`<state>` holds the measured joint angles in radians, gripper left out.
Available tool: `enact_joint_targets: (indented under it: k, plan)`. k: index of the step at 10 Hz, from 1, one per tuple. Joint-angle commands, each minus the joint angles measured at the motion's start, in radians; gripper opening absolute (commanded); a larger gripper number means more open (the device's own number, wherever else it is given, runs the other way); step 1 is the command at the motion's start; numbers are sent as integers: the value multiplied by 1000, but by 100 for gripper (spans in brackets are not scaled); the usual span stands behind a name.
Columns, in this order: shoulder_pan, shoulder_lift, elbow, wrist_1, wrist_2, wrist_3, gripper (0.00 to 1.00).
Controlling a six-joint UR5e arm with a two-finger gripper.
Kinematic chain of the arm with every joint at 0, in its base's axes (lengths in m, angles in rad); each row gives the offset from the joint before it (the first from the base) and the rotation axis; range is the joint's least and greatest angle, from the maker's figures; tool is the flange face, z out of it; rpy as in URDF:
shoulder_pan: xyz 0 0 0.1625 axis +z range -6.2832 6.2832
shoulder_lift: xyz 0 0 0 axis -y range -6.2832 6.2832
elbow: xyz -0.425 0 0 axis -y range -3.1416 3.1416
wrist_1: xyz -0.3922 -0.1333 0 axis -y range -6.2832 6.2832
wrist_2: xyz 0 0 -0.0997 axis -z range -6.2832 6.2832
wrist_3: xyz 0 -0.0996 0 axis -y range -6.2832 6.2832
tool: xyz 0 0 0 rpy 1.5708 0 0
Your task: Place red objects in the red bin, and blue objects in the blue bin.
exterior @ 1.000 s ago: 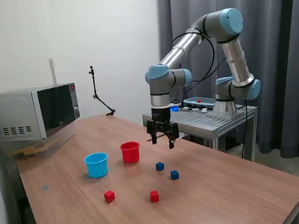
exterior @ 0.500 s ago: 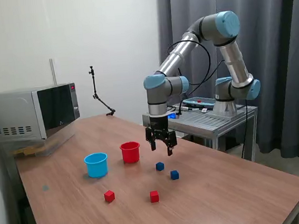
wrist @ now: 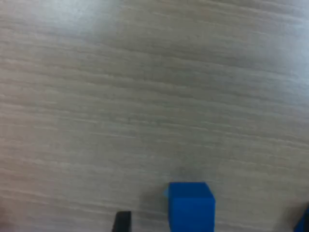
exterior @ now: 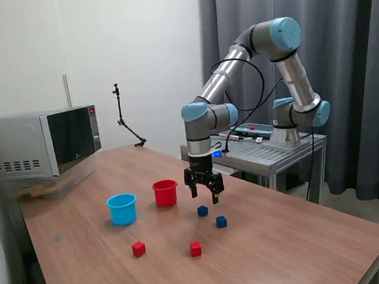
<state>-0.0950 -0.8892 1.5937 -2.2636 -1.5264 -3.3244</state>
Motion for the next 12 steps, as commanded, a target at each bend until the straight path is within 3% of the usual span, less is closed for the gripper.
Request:
enact_joint_targets:
  k: [1,10,11,12]
  plan:
    - [0,22,-6,-2,0,-9,100]
    - [-3,58,-21,-17,-1,-7,100]
    - [-3,58,-21,-17,-1,-4,0]
    - [-5,58,-23,-19,-1,-1,0]
